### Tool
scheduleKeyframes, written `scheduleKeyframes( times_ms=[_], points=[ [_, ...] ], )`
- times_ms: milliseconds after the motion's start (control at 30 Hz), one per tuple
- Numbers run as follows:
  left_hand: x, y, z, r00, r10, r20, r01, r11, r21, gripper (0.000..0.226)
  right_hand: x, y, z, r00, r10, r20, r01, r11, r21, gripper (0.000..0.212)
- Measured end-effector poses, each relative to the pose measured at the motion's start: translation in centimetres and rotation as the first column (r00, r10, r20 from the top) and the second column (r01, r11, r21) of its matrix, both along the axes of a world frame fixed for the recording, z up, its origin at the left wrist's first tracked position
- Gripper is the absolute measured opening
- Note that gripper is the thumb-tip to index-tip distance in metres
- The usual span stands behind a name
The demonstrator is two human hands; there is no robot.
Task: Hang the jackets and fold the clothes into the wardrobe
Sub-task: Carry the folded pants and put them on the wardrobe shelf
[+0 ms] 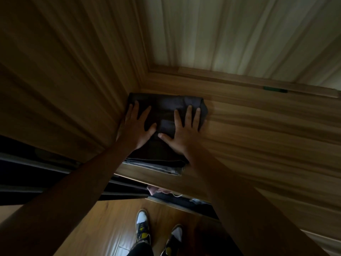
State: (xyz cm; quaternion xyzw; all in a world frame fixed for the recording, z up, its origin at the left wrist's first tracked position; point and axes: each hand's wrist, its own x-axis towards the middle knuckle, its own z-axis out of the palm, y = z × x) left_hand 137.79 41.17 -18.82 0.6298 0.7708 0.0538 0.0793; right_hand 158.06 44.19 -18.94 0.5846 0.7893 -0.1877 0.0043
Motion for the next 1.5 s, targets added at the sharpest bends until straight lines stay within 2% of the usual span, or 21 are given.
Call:
scheduleKeyframes(
  times_ms=[67,167,300,367,400,567,633,767,867,1000,1167,1267,1333,1500],
  points=[
    [-0.2,0.4,-0.1,1.000,0.006,0.027,-0.005,1.000,-0.022,0.074,-0.1,0.5,0.2,1.000,0.003,-0.005,-0.004,0.996,-0.094,0.110],
    [-0.2,0.7,0.4,1.000,-0.007,0.022,0.008,0.999,-0.052,0.074,-0.2,0.4,0.4,1.000,0.002,0.004,-0.002,0.996,-0.086,0.107],
    [0.7,-1.8,1.6,1.000,0.018,-0.007,-0.019,0.996,-0.088,0.071,0.3,-2.5,0.8,0.998,0.043,-0.040,-0.037,0.987,0.157,0.083],
    [1.0,-4.0,1.7,1.000,0.016,0.012,-0.015,0.996,-0.093,0.068,1.0,-4.5,0.6,0.991,0.083,-0.107,-0.054,0.967,0.251,0.081],
    [0.9,-4.9,1.7,0.999,0.010,0.033,-0.006,0.996,-0.091,0.067,1.4,-5.3,0.3,0.986,0.103,-0.132,-0.068,0.966,0.248,0.083],
    [0.5,-5.6,1.4,0.994,-0.003,0.108,0.010,0.998,-0.062,0.062,1.5,-5.1,0.6,0.988,0.089,-0.126,-0.084,0.996,0.041,0.092],
    [0.6,-5.6,1.9,0.993,-0.012,0.114,0.020,0.997,-0.072,0.062,1.4,-5.1,1.6,0.989,0.088,-0.120,-0.088,0.996,0.007,0.083],
    [0.6,-8.2,4.2,0.969,0.036,0.245,-0.014,0.995,-0.094,0.066,2.8,-6.6,4.4,0.973,0.047,-0.226,-0.050,0.999,-0.012,0.066],
    [0.9,-12.8,6.5,0.949,-0.028,0.313,0.042,0.998,-0.038,0.063,4.1,-8.4,6.7,0.975,-0.025,-0.223,0.015,0.999,-0.048,0.061],
    [0.2,-18.3,8.8,0.933,-0.007,0.360,0.021,0.999,-0.036,0.055,4.8,-10.6,9.3,0.995,0.055,-0.083,-0.058,0.997,-0.041,0.055],
    [-1.4,-23.3,10.9,0.930,0.048,0.365,0.004,0.990,-0.139,0.041,3.9,-13.8,10.7,0.990,0.124,-0.067,-0.124,0.992,0.005,0.049],
    [-2.4,-26.0,11.6,0.932,0.083,0.354,-0.019,0.983,-0.181,0.038,2.6,-15.7,11.1,0.975,0.208,-0.073,-0.213,0.975,-0.065,0.050],
    [-3.1,-27.7,11.9,0.932,0.100,0.349,-0.039,0.983,-0.180,0.039,1.4,-17.0,11.5,0.962,0.272,-0.025,-0.273,0.956,-0.111,0.053],
    [-5.6,-32.0,12.0,0.932,0.134,0.336,-0.077,0.981,-0.180,0.042,-2.0,-20.7,11.8,0.949,0.313,-0.018,-0.312,0.937,-0.154,0.051]
  ],
)
